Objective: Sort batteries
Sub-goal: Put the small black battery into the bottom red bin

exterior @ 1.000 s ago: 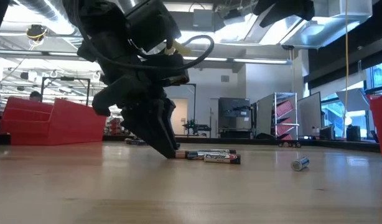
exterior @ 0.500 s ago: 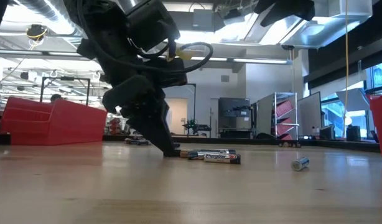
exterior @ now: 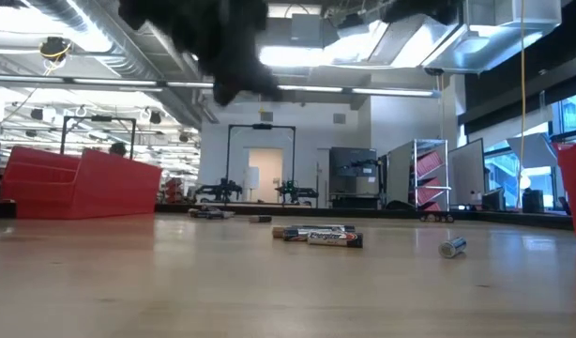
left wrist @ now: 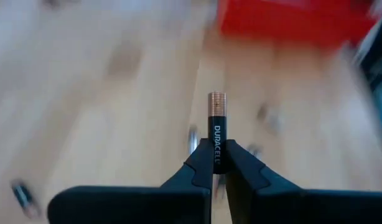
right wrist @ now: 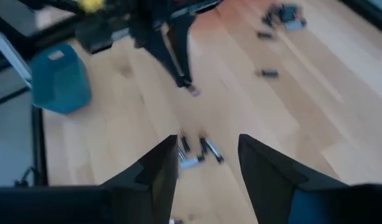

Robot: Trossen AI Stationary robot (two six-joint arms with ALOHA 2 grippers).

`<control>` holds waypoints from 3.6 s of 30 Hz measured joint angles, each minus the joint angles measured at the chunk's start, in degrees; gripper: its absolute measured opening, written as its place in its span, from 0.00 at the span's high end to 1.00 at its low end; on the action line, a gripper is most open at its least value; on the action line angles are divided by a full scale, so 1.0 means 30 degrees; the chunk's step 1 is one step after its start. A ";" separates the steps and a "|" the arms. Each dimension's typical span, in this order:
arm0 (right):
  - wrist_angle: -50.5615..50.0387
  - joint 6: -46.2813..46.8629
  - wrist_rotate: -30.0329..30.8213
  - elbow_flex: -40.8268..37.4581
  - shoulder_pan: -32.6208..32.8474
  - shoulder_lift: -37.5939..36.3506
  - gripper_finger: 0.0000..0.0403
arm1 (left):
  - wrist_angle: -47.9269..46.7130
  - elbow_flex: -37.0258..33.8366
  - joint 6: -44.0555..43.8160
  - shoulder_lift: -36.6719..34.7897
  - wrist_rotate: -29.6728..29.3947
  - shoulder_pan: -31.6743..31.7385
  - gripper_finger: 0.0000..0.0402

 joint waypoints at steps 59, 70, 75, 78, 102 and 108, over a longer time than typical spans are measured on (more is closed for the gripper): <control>-0.3714 -0.1503 -0.2441 0.0007 -0.1669 0.3131 0.58 | -0.2607 0.0009 0.7955 0.5246 0.4352 -0.0853 0.56; -0.5318 -0.0165 -0.1531 0.0010 -0.1195 0.1829 0.58 | 0.3142 -0.0449 0.4866 0.6926 0.0097 -0.2001 0.54; -0.5332 -0.0127 -0.1535 0.0007 -0.1253 0.1821 0.58 | 0.5814 -0.1733 0.3424 0.6934 -0.0954 -0.2017 0.54; -0.5340 -0.0122 -0.1537 0.0007 -0.1253 0.1821 0.58 | 0.6546 -0.2464 0.3016 0.6976 -0.1137 -0.2023 0.55; -0.5376 0.1380 -0.1483 0.0007 -0.1253 0.1821 0.58 | 1.0532 -0.3831 0.4006 0.8420 -0.1074 -0.2418 0.71; -0.5376 0.1380 -0.1330 0.0007 -0.1253 0.1829 0.58 | 1.1730 -0.3834 0.3868 0.9385 -0.0576 -0.2411 0.71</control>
